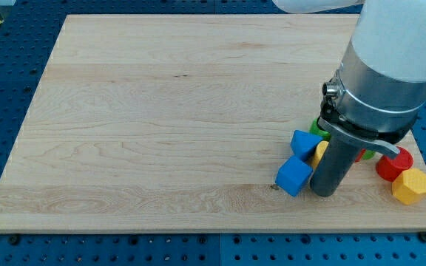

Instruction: Move the yellow hexagon red circle and green blocks into the group of blocks

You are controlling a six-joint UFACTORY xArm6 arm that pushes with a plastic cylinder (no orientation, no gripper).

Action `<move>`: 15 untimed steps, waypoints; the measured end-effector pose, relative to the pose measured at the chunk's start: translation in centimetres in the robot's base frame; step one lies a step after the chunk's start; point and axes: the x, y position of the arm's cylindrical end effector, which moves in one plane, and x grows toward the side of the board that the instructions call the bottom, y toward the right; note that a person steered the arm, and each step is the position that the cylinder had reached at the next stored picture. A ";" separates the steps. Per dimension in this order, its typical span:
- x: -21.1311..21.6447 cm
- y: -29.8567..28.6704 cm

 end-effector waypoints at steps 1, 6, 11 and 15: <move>2.5 1.0; 2.1 17.5; 1.1 6.1; 1.4 14.3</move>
